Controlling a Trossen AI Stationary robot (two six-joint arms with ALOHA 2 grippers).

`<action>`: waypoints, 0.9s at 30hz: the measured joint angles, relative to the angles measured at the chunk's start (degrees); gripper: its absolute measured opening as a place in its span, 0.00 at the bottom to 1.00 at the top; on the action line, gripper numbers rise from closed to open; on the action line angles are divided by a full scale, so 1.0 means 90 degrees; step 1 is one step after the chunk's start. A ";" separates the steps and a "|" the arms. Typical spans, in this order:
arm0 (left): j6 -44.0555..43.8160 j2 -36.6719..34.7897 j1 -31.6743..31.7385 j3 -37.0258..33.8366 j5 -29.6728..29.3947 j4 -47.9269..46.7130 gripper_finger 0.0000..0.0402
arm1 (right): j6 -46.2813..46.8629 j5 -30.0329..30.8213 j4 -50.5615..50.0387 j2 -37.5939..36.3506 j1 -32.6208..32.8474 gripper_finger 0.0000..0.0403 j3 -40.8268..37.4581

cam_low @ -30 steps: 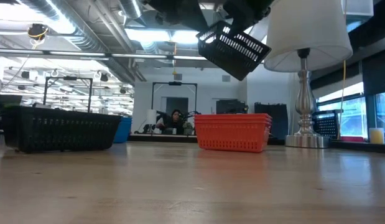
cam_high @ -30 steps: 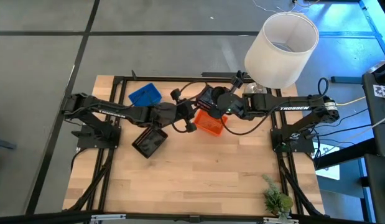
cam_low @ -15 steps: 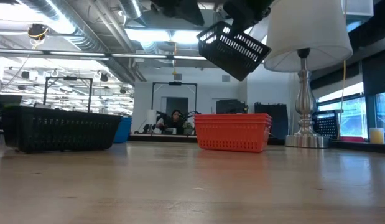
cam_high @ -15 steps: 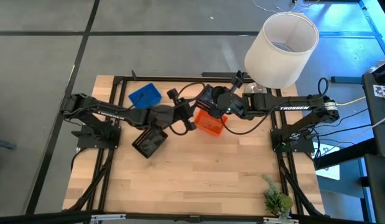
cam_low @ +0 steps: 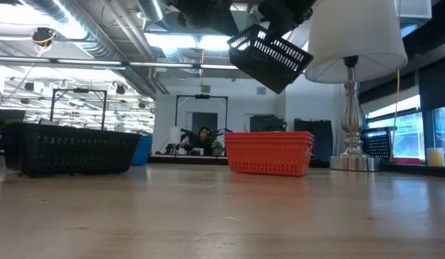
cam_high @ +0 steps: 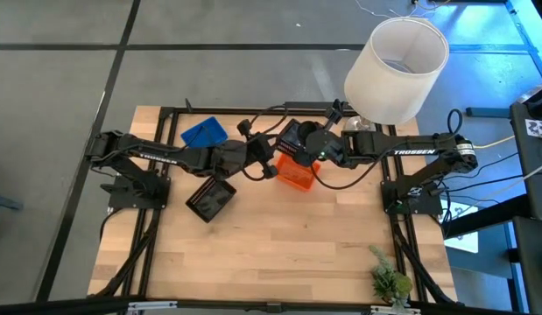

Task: Stack baskets by color
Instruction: Stack the right black bin on top of the left black bin

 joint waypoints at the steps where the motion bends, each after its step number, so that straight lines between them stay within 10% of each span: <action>1: 0.0000 0.0000 0.0000 0.0000 -0.0002 0.0003 0.19 | -0.0002 0.0000 0.0000 0.0000 0.0000 0.00 0.0000; 27: 0.0556 0.0600 0.0039 0.0000 -0.0752 0.0403 0.13 | -0.0022 -0.0014 0.0054 0.0000 0.0000 0.00 -0.0010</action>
